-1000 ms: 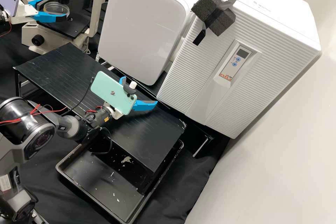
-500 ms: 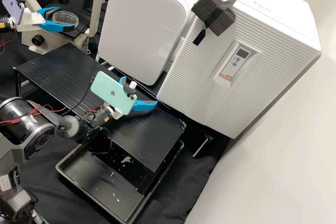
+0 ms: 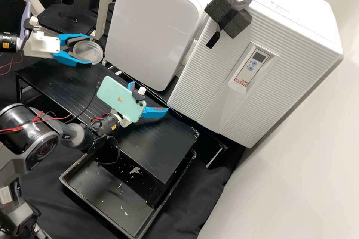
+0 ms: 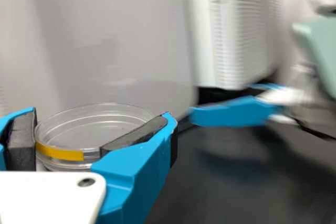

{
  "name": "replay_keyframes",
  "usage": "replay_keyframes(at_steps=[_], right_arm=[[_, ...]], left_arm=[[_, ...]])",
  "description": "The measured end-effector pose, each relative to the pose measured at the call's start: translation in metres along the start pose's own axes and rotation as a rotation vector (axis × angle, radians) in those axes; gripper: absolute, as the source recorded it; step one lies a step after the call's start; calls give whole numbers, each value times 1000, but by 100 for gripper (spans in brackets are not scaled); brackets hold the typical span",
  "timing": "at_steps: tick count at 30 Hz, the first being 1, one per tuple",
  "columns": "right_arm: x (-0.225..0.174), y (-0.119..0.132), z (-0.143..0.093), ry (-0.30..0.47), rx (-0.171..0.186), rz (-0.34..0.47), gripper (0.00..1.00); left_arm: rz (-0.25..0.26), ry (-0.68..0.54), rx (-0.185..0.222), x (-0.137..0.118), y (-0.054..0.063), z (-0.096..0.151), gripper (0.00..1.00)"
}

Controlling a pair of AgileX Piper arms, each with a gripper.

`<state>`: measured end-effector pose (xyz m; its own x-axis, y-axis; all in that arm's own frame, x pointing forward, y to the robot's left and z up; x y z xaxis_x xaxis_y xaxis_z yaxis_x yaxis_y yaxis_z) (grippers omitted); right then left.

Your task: Place the petri dish on the bench

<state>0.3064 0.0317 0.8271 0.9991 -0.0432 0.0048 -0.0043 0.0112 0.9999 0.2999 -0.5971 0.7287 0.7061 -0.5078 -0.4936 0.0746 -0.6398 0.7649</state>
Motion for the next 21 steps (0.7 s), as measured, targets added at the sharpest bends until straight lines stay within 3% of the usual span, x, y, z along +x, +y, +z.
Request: replay_keyframes(at_steps=[4,8,13,21], right_arm=[[0,0,0,0,0,0,100],[0,0,0,0,0,0,100],[0,0,0,0,0,0,100],[0,0,0,0,0,0,100]], left_arm=[[-27,-59,-12,9,-3,9,0],[-58,-111,-79,22,-9,14,0],[-142,-160,-164,38,-19,24,0],[-153,-222,-154,49,-17,45,0]])
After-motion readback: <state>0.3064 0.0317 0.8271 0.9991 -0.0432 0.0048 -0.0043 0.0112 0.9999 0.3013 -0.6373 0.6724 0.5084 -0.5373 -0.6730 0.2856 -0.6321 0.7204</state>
